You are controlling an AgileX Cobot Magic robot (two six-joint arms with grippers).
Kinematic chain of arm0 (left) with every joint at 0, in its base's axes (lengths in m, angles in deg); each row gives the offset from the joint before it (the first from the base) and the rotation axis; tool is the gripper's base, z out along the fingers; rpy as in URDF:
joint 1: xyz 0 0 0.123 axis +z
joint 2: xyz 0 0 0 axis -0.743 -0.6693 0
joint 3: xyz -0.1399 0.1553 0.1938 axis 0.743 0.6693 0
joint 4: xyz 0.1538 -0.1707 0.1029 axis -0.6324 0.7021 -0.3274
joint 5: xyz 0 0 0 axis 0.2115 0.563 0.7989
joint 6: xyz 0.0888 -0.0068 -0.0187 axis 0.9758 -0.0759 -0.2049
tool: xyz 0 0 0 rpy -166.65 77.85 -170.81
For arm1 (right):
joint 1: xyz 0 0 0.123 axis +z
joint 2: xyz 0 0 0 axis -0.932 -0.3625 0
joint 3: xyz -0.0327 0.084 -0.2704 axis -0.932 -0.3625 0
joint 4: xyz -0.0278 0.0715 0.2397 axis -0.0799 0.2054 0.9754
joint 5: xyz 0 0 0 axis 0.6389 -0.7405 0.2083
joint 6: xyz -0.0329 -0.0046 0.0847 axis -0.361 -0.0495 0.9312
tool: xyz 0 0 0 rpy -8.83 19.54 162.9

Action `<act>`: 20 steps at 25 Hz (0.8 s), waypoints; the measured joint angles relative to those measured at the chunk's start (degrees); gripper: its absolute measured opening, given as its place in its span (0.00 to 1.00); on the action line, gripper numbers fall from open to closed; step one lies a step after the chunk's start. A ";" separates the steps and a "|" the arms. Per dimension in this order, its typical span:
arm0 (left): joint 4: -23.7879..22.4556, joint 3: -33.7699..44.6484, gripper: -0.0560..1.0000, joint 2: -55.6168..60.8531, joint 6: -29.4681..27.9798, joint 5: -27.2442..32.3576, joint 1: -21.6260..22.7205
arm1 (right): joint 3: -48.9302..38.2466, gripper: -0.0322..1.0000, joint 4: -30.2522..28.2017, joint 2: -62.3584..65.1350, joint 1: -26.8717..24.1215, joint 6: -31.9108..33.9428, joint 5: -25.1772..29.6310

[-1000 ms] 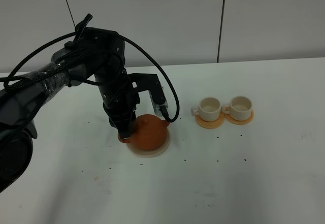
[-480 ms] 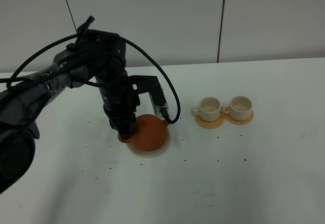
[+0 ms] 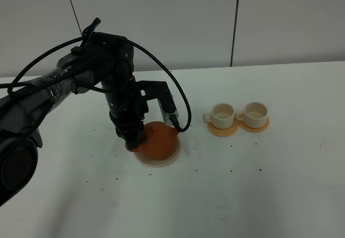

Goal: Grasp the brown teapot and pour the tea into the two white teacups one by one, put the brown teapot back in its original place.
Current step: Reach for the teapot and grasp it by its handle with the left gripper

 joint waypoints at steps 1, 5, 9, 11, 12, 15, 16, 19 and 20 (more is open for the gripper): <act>0.00 0.00 0.37 0.00 0.00 0.00 0.00 | 0.00 0.26 0.00 0.00 0.00 0.00 0.00; -0.27 0.00 0.37 0.00 0.00 0.00 0.00 | 0.00 0.26 0.00 0.00 0.00 0.00 0.00; -0.85 0.00 0.37 -0.12 0.00 0.00 0.00 | 0.00 0.26 0.00 0.00 0.00 0.00 0.00; -0.91 0.00 0.37 -0.17 0.00 0.00 0.00 | 0.00 0.26 0.00 0.00 0.00 0.00 0.00; -0.91 0.00 0.37 -0.17 0.00 0.00 0.00 | 0.00 0.26 0.00 0.00 0.00 0.00 0.00; -0.93 0.00 0.37 -0.17 0.00 0.00 0.00 | 0.00 0.26 0.00 0.00 0.00 0.00 0.00; -0.93 0.00 0.37 -0.17 -0.05 0.00 0.00 | 0.00 0.26 0.00 0.00 0.00 0.00 0.00; -0.98 0.00 0.37 -0.17 -0.05 0.00 0.00 | 0.00 0.26 0.00 0.00 0.00 0.00 0.00; -0.98 0.00 0.37 -0.17 -0.11 0.00 0.00 | 0.00 0.26 0.00 0.00 0.00 0.00 0.00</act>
